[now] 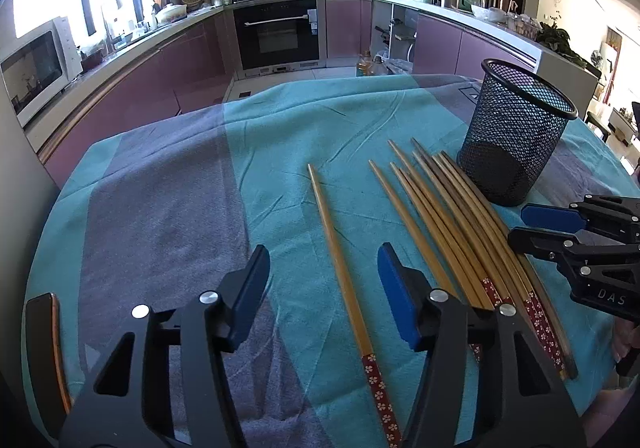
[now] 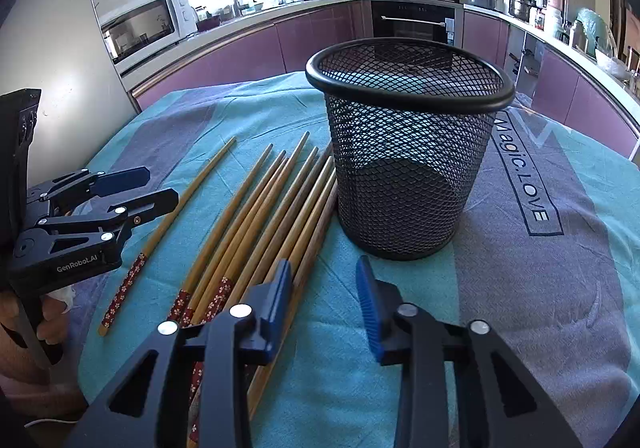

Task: Organize utensils
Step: 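Lower the left tool onto one wooden chopstick and close it while the right tool grasps another, then lift the held chopsticks upright with both tools and carry them over the mesh cup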

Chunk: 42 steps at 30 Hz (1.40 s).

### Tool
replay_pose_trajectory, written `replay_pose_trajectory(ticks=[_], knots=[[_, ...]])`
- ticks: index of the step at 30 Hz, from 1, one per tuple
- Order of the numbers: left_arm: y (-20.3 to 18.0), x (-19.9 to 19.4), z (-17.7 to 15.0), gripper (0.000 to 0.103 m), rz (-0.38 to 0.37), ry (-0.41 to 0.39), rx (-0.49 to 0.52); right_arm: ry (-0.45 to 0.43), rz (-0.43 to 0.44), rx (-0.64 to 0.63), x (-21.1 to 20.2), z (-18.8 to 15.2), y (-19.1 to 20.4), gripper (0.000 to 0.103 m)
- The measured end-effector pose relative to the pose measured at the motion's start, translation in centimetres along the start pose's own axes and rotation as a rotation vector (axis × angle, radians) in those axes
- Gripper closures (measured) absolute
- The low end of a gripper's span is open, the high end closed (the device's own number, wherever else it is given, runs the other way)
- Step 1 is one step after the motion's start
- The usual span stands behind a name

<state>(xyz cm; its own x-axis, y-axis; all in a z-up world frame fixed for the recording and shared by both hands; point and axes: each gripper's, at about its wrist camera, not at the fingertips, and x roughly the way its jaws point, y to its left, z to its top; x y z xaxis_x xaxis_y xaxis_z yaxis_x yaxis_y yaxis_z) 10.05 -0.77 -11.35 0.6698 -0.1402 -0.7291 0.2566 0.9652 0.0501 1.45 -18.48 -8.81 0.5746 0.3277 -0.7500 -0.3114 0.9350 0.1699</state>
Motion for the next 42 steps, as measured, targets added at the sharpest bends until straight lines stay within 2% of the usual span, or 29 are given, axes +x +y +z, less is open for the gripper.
replay_pose_trajectory(ticks=[7, 12, 16, 17, 18, 20, 30, 35, 42], knots=[[-0.8, 1.8, 0.4, 0.067, -0.053, 0.068, 0.017, 0.012, -0.019, -0.008, 0.4, 0.4, 0.0, 0.074], [-0.9, 2.9, 0.8, 0.069, -0.065, 0.091, 0.010, 0.029, -0.030, 0.001, 1.4, 0.9, 0.2, 0.074], [-0.9, 3.4, 1.1, 0.075, -0.087, 0.099, -0.013, 0.023, -0.045, -0.010, 1.7, 1.0, 0.8, 0.075], [-0.8, 3.5, 1.2, 0.079, -0.086, 0.099, -0.021, 0.021, -0.040, -0.004, 1.7, 0.9, 0.8, 0.078], [-0.8, 3.6, 1.2, 0.081, -0.086, 0.099, -0.028, 0.021, -0.030, 0.005, 1.7, 0.9, 0.6, 0.086], [-0.7, 3.7, 1.3, 0.094, -0.101, 0.102, -0.051, 0.026, 0.018, 0.034, 1.7, 0.9, 0.3, 0.094], [-0.2, 2.2, 1.2, 0.095, -0.142, 0.075, -0.106, -0.035, 0.088, 0.052, -0.4, 0.9, 0.1, 0.097], [-0.1, -0.4, 1.8, 0.095, -0.202, 0.029, -0.094, -0.093, 0.160, 0.058, -2.7, 1.2, -0.4, 0.097], [0.4, -5.5, 3.3, 0.096, -0.284, -0.071, -0.086, -0.198, 0.216, 0.074, -6.2, 1.7, -1.4, 0.097]])
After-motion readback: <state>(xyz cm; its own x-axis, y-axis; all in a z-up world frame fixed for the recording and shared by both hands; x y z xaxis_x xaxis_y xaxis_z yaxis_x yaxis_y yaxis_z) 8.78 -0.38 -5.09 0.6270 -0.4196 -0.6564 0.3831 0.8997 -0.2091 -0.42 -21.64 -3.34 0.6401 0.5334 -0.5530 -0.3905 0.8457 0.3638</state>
